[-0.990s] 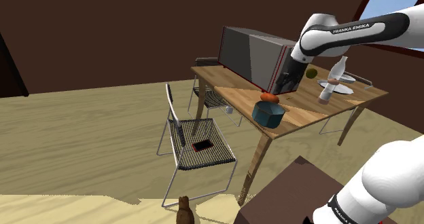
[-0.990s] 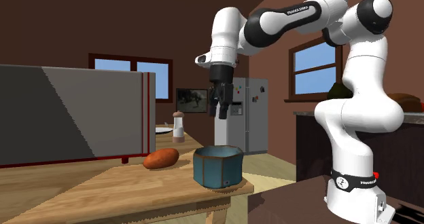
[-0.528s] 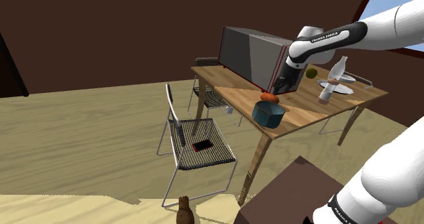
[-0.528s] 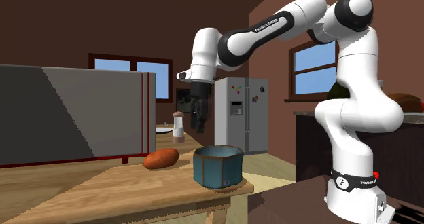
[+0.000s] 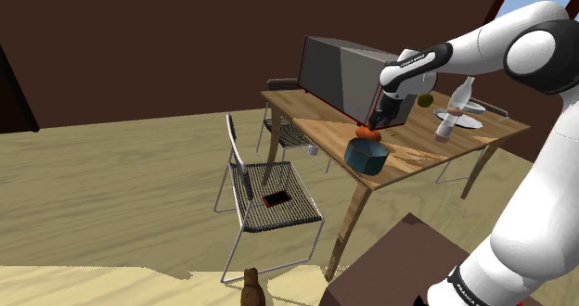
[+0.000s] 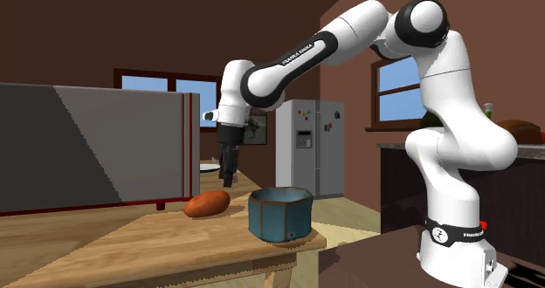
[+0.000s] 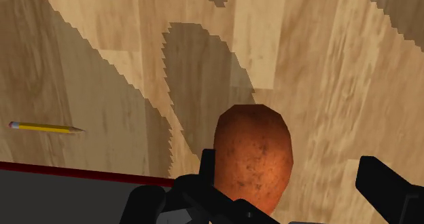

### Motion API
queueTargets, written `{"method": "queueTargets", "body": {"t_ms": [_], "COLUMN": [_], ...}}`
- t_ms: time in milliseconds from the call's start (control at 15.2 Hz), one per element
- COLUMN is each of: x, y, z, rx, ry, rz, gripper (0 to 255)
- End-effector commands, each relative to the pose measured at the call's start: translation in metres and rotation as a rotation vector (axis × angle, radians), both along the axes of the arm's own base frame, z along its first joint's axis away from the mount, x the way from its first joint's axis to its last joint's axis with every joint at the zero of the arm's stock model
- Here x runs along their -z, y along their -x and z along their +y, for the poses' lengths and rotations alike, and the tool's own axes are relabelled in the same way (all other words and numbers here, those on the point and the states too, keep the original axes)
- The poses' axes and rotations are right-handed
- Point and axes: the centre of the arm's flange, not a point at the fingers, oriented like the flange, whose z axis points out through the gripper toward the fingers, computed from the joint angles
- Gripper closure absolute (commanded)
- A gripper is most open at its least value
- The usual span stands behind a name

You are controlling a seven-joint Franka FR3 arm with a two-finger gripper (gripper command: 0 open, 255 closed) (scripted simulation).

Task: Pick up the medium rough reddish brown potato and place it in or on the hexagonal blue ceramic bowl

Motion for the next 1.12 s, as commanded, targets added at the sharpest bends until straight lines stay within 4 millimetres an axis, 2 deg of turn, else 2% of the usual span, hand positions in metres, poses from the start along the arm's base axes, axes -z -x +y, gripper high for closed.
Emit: {"method": "queueTargets", "body": {"t_ms": [0, 462, 990, 1056], "x": [0.007, 0.047, 0.046, 0.046], "y": [-0.006, -0.010, -0.010, -0.010], "z": [-0.012, -0.015, -0.015, -0.015], "rx": [-0.002, -0.002, -0.002, -0.002], "ry": [0.004, 0.004, 0.004, 0.004], "rz": [0.000, 0.000, 0.000, 0.000], "gripper": [0, 0, 0, 255]}}
